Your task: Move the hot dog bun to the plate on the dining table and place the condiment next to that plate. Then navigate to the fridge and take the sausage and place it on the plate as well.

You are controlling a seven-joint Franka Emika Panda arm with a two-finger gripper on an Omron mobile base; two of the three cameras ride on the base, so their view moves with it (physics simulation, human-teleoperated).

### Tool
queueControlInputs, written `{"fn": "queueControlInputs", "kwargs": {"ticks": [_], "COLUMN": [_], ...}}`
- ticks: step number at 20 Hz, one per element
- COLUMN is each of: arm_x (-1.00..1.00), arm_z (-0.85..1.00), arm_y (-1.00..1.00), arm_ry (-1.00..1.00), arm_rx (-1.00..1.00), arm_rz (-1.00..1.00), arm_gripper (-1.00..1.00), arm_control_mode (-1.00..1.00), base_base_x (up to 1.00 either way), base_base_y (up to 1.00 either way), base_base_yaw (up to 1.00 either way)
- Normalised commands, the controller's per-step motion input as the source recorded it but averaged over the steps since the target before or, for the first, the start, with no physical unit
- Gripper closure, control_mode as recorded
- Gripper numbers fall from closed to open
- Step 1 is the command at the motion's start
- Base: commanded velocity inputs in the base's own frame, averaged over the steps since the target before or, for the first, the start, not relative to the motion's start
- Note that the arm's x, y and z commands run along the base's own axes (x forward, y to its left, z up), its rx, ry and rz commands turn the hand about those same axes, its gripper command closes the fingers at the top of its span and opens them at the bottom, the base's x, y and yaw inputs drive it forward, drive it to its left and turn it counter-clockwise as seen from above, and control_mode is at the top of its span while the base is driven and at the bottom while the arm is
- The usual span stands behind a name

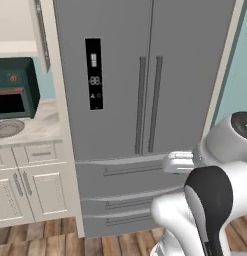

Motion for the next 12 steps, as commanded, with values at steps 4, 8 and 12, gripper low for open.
{"fn": "queueControlInputs", "kwargs": {"ticks": [4,8,12], "arm_x": [0.00,0.00,0.30], "arm_z": [0.00,0.00,0.05], "arm_y": [0.00,0.00,-0.16], "arm_ry": [0.00,0.00,-0.01], "arm_rx": [0.00,0.00,0.01], "arm_rz": [0.00,0.00,0.00], "arm_gripper": [-1.00,-1.00,-1.00], "arm_control_mode": [1.00,1.00,-1.00], "base_base_x": [0.24,0.01,0.00], "base_base_y": [0.00,-0.01,0.00], "base_base_yaw": [0.00,0.00,0.00]}}
